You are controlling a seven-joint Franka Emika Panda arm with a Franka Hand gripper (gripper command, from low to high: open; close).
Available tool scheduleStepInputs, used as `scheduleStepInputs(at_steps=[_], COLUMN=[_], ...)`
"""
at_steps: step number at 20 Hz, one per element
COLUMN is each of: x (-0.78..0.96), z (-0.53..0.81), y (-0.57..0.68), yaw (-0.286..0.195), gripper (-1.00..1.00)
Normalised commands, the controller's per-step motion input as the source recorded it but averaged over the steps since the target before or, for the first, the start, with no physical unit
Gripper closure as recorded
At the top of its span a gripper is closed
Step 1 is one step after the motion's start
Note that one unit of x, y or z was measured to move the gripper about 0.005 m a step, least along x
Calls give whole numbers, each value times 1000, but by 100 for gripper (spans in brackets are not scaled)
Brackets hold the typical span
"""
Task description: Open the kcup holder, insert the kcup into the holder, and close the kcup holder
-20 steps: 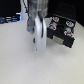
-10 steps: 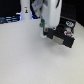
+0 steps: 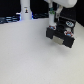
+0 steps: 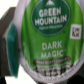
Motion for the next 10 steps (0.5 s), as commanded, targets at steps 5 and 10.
scheduleStepInputs(at_steps=[5,10], x=[72,24], z=[165,25], y=[645,610], yaw=[18,35], gripper=[100,100])
